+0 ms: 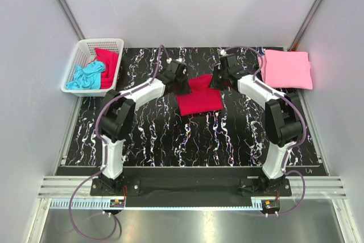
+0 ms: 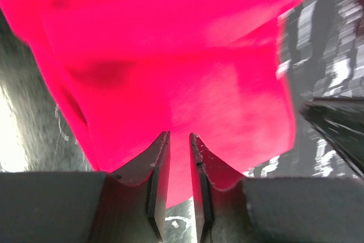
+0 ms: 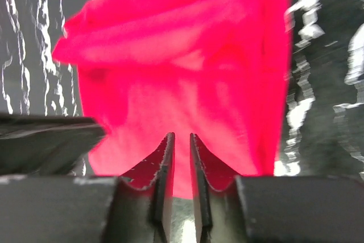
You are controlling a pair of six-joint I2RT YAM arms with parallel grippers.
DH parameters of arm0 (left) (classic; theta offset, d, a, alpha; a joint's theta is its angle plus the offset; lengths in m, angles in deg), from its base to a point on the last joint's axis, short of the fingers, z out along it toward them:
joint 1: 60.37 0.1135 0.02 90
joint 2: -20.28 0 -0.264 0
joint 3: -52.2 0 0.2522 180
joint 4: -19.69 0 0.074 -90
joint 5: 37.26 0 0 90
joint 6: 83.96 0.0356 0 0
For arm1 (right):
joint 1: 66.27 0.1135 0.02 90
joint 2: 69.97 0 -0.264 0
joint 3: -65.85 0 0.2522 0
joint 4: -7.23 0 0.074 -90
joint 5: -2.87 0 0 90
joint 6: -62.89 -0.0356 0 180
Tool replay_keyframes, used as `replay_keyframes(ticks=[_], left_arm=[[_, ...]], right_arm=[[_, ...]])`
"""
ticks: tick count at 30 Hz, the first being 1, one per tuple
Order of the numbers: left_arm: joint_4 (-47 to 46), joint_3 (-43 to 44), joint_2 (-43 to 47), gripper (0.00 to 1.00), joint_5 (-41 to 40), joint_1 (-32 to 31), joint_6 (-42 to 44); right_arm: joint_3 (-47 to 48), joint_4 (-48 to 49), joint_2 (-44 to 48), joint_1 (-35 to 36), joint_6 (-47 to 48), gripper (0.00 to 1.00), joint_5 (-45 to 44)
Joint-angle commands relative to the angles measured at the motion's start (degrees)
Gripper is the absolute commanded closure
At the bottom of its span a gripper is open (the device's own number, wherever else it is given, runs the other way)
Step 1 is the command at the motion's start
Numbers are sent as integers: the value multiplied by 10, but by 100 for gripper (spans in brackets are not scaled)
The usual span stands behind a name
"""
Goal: Fold and stack the t-shirts
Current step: Fold the tshirt
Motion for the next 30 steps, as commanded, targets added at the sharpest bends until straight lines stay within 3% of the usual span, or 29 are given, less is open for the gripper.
replay_keyframes(ticks=[1, 13, 20, 24, 30], left_arm=[[56, 10, -25, 78, 28, -10, -13], [88, -93, 19, 80, -24, -24, -7], [150, -169, 93, 81, -105, -36, 0], [157, -229, 139, 81, -121, -42, -7], [159, -218, 206, 82, -102, -44, -1]], right_arm=[[-17, -10, -23, 21, -19, 79, 32], [-163, -19, -3, 51, -136, 90, 0], [-256, -34, 49, 152, -204, 93, -36], [-273, -46, 84, 196, -246, 96, -56], [-222, -123, 151, 204, -225, 95, -132]])
